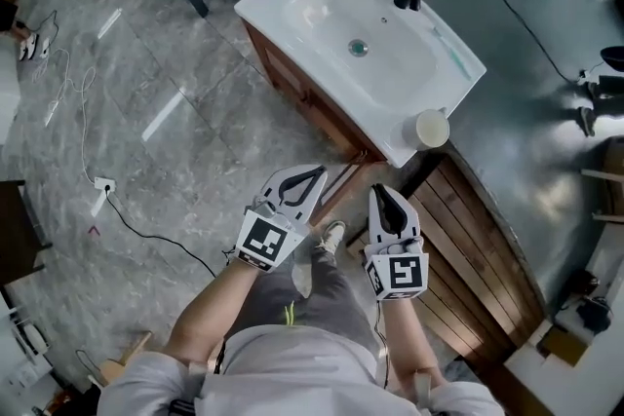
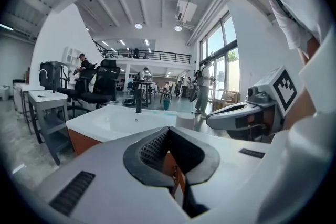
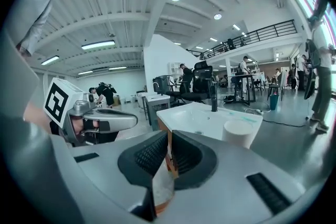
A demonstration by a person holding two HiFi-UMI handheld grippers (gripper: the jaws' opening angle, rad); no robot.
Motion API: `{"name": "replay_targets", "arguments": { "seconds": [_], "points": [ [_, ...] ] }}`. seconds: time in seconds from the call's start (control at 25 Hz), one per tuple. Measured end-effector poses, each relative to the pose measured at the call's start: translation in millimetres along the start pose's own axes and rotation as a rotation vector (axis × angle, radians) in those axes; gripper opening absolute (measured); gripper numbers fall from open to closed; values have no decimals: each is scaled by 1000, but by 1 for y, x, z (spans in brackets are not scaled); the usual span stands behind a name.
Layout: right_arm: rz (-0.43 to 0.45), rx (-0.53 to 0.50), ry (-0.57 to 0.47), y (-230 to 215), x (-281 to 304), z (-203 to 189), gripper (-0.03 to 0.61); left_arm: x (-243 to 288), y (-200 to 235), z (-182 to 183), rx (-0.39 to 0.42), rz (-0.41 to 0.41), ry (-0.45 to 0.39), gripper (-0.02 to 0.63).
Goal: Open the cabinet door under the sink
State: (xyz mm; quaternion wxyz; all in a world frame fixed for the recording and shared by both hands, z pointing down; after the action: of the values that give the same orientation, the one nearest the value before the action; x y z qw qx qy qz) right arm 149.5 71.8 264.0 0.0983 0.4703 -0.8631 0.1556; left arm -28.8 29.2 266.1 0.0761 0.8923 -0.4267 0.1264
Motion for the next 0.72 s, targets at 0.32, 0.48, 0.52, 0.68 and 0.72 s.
{"name": "replay_targets", "arguments": {
  "seconds": [0.32, 0.48, 0.52, 0.68, 0.72],
  "points": [
    [-18, -30, -79, 0, -28, 59, 49, -29, 5, 74, 18, 41, -78, 9],
    [-35, -33, -128, -2, -47, 87, 49, -48, 6, 106, 0, 75, -133, 9],
    [-36, -35, -141, -3, -52, 94, 49, -53, 6, 114, -7, 85, -143, 9],
    [-45, -51, -201, -4, -72, 126, 49, -68, 9, 143, -16, 113, -176, 9],
    [-46, -57, -217, -4, -77, 134, 49, -71, 10, 149, -15, 117, -185, 9]
  ]
}}
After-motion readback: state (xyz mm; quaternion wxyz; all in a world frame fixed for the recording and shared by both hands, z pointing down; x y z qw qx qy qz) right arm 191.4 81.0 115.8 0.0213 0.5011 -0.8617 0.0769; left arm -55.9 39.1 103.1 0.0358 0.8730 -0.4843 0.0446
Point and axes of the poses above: the fingertips, and each gripper's own axes: x forward along the fingers, y to its left, z out of its top, the point moved 8 cm from there along -x, backward along the fingers, and after that the axes turned 9 degrees about z, right-handed, at the moved point
